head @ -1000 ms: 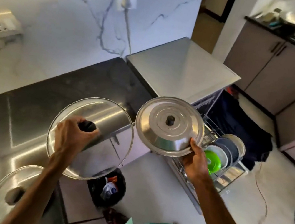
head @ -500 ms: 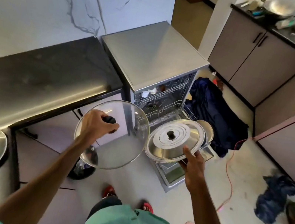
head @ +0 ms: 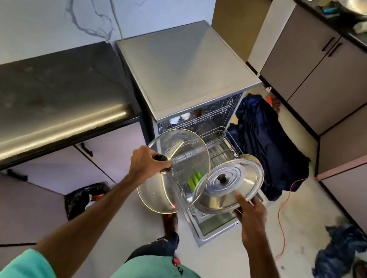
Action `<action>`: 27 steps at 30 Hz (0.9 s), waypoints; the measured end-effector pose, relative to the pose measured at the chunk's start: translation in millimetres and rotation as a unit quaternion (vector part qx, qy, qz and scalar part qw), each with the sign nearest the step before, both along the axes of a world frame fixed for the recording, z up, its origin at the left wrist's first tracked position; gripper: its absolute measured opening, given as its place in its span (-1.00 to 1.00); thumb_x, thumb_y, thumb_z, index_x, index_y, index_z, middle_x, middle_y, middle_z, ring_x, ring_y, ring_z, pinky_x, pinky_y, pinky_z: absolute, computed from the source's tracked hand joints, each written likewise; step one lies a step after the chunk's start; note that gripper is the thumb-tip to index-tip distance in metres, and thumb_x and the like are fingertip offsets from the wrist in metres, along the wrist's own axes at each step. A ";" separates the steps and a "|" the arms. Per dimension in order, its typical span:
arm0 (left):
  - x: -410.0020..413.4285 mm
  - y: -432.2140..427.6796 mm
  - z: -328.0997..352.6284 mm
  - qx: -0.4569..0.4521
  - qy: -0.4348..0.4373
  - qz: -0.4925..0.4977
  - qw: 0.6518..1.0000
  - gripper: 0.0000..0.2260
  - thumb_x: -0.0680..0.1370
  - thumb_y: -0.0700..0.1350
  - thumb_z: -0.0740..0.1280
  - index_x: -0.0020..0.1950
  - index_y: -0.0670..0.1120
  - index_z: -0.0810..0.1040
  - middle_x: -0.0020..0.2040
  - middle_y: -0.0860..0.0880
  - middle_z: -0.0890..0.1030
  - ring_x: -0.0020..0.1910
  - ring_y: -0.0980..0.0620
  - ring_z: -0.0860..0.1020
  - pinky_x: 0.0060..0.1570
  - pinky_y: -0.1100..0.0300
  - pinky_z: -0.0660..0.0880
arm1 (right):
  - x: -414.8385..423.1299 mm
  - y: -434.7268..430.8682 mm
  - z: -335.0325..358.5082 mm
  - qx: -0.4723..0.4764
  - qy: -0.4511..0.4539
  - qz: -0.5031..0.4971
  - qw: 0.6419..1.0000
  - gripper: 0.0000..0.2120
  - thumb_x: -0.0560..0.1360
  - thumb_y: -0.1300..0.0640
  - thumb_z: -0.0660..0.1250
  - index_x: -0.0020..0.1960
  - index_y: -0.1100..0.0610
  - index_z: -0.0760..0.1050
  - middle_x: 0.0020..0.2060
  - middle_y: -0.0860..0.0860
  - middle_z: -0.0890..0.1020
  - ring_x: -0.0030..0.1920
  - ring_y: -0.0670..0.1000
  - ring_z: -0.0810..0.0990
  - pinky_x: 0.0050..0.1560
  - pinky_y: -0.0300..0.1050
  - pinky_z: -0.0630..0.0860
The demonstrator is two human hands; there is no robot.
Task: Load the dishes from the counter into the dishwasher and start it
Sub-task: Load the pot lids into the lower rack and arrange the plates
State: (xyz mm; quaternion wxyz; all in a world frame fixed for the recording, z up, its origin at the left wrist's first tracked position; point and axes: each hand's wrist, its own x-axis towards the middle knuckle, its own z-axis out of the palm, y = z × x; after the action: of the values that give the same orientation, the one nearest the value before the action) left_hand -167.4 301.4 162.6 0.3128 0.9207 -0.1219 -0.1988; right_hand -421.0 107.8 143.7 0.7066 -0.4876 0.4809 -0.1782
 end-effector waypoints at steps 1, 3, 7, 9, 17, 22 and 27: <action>7.8 -8.5 -6.8 -0.001 0.016 0.005 1.000 -0.62 0.25 0.26 0.53 -0.23 -0.04 0.75 -0.42 0.13 0.65 -0.36 0.17 0.64 -0.31 0.22 0.61 | 8.7 -9.7 -4.5 -0.003 0.008 0.001 1.000 -0.76 0.53 0.20 0.44 0.20 0.09 0.60 0.01 0.11 0.73 -0.01 0.13 0.70 -0.06 0.03 0.63; 25.6 -25.9 -25.8 -0.004 0.051 0.014 0.999 -0.63 0.28 0.22 0.56 -0.16 -0.06 0.76 -0.38 0.13 0.68 -0.36 0.20 0.65 -0.27 0.20 0.65 | 29.0 -26.4 -12.7 -0.009 0.023 0.001 1.000 -0.76 0.54 0.23 0.42 0.20 0.09 0.60 -0.02 0.10 0.73 -0.06 0.11 0.69 -0.11 0.00 0.60; 55.6 -57.4 -58.0 -0.022 0.132 0.034 0.990 -0.65 0.32 0.15 0.59 -0.16 -0.14 0.74 -0.33 0.04 0.71 -0.35 0.14 0.69 -0.22 0.12 0.68 | 72.1 -59.4 -26.0 -0.016 0.057 0.004 0.998 -0.80 0.53 0.27 0.41 0.13 0.10 0.63 -0.09 0.10 0.73 -0.14 0.07 0.67 -0.15 -0.03 0.58; 68.3 -73.6 -68.5 -0.037 0.174 0.053 0.983 -0.66 0.33 0.10 0.60 -0.23 -0.18 0.71 -0.34 0.00 0.70 -0.34 0.08 0.70 -0.22 0.04 0.69 | 89.5 -75.7 -33.9 -0.017 0.078 0.001 0.997 -0.80 0.51 0.23 0.43 0.13 0.12 0.64 -0.06 0.15 0.73 -0.12 0.10 0.66 -0.07 0.09 0.60; 99.6 -119.9 -100.8 -0.090 0.316 0.109 0.938 -0.66 0.38 -0.15 0.61 -0.08 -0.40 0.66 -0.20 -0.26 0.69 -0.29 -0.07 0.71 -0.27 -0.03 0.69 | 129.8 -123.1 -47.5 -0.033 0.121 0.005 0.992 -0.85 0.52 0.23 0.44 0.04 0.04 0.67 -0.04 0.19 0.72 -0.05 0.22 0.67 0.06 0.28 0.60; 109.8 -136.5 -142.6 -0.114 0.390 0.145 0.902 -0.46 0.19 -0.02 0.66 -0.05 -0.40 0.65 -0.11 -0.34 0.69 -0.11 -0.28 0.70 -0.06 -0.22 0.65 | 153.7 -155.4 -58.7 -0.044 0.162 0.031 0.985 -0.88 0.52 0.21 0.44 0.04 0.07 0.66 -0.06 0.23 0.71 -0.15 0.11 0.65 -0.06 0.15 0.60; 106.0 -173.6 -132.1 -0.129 0.412 0.187 0.882 -0.86 0.49 -0.36 0.46 -0.02 -0.44 0.60 -0.13 -0.29 0.63 -0.07 -0.29 0.65 -0.16 -0.06 0.68 | 179.5 -192.0 -78.8 -0.066 0.187 0.070 0.978 -0.82 0.53 0.21 0.44 0.12 0.20 0.64 -0.17 0.08 0.70 -0.21 0.00 0.62 -0.18 -0.10 0.56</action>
State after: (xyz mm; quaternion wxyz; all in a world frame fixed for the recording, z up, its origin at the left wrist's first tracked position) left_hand -61.4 127.7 30.5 0.4824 0.7129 0.1680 -0.4804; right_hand -241.5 -84.3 64.9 0.5811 -0.5902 0.5566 -0.0651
